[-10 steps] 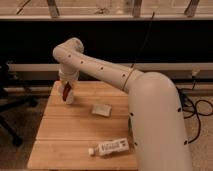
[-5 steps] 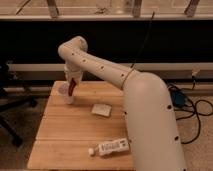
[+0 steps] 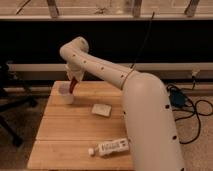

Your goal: Place the pepper in the ceramic cup

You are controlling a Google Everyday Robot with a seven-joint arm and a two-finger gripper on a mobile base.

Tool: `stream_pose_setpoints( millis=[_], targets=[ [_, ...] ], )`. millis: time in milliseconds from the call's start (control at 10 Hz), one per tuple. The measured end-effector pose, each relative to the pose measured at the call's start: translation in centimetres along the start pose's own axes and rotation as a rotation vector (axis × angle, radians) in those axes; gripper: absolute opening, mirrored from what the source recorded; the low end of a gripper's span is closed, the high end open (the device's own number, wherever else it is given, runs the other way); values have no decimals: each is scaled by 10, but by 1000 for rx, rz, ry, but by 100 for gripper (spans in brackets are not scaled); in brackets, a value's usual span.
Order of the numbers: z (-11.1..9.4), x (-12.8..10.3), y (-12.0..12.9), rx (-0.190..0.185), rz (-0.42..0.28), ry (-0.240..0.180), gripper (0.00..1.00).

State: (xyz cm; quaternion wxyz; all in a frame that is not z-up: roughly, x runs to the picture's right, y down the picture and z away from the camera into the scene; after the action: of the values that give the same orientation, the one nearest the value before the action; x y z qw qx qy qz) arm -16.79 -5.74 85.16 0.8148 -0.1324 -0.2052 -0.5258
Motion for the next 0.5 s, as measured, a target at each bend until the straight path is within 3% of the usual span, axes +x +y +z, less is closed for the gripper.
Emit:
stream_pose_setpoints(
  millis=[500],
  targets=[
    [-4, 23, -8, 36, 31, 23, 0]
  ],
)
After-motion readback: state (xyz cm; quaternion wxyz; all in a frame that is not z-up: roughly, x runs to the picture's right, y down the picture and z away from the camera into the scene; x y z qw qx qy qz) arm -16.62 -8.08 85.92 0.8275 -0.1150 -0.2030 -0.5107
